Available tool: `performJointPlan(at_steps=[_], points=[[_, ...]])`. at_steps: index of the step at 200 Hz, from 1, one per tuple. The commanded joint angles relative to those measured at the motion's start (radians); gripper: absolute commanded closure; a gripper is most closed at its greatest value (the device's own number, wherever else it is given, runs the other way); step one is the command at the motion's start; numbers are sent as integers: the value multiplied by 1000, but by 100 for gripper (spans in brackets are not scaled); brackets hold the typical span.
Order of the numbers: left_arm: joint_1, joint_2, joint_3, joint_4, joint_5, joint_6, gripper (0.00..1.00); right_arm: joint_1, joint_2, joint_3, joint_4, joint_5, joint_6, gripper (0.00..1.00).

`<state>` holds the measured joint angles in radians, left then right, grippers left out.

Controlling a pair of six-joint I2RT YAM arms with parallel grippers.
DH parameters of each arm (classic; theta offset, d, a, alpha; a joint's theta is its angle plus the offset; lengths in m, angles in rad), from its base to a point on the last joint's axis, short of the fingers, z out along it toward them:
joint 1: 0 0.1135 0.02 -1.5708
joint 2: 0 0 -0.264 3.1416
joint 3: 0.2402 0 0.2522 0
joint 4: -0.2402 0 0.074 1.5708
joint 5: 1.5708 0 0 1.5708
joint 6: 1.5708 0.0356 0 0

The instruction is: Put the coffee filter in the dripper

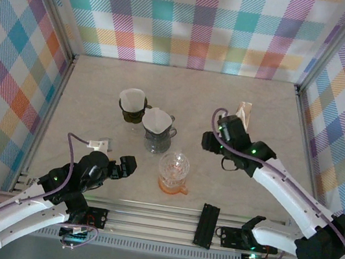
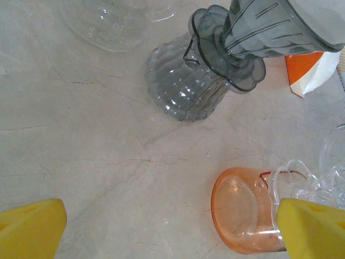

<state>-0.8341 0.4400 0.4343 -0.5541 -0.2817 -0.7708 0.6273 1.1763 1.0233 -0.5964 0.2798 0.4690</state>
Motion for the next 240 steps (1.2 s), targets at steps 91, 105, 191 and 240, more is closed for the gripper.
performJointPlan(at_steps=[91,105,191,240], points=[[8,23,35,-3,-11,-7,0,-337,378,190,134,7,-130,50],[9,28,38,-3,-14,-5,0,-358,430,234,121,38,-145,55],[10,75,47,19,-16,2,0,-404,611,365,84,160,-262,68],[8,91,51,25,-15,1,0,-413,642,381,104,144,-290,69]])
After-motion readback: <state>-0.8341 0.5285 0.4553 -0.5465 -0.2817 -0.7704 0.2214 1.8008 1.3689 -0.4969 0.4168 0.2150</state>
